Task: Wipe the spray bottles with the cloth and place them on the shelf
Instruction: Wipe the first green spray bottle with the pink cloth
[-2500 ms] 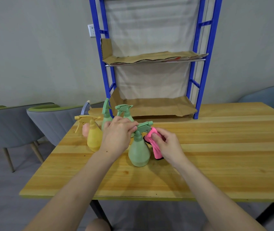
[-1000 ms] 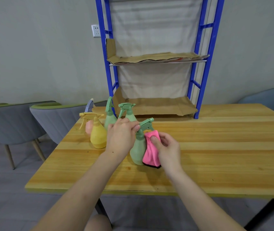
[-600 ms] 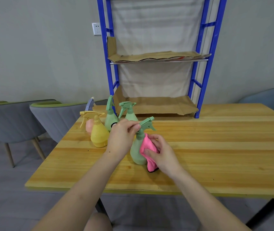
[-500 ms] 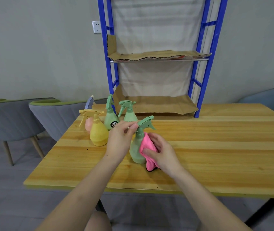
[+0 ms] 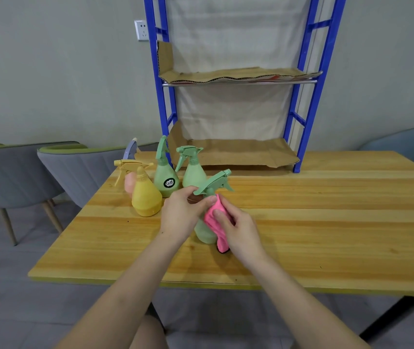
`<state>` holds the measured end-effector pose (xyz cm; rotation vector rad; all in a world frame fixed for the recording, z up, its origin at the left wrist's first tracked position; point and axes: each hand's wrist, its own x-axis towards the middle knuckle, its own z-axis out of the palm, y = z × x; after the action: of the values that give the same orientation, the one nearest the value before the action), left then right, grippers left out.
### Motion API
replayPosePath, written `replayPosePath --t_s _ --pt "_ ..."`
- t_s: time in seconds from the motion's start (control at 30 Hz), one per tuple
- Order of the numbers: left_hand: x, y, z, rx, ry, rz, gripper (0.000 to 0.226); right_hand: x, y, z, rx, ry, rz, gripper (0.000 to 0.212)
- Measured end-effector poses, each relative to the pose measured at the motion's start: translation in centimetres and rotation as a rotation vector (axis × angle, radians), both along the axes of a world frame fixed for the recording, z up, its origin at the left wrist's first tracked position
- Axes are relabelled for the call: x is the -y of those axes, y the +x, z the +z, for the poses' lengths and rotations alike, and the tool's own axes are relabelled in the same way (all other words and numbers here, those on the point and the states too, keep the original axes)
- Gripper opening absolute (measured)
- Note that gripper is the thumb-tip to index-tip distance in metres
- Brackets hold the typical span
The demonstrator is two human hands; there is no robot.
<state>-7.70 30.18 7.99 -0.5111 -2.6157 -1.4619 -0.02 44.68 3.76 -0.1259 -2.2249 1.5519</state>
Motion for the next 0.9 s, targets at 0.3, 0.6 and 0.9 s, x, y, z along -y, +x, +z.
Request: replayPosePath --t_s 0.3,0.6,0.9 --pt "-0.1 0.3 0.5 -0.013 -0.018 0.014 0.056 -2.6 0.6 -0.7 0.112 0.129 0.079 0.052" --pt "0.0 0.6 0.5 -0.012 -0.001 0.016 0.032 -3.5 0.0 -1.3 0.172 0.33 -0.014 0.035" --pt "0.2 -0.3 0.2 0.049 0.063 -0.051 0.015 -2.1 -0.4 -0.4 0.059 0.138 0.006 0.036"
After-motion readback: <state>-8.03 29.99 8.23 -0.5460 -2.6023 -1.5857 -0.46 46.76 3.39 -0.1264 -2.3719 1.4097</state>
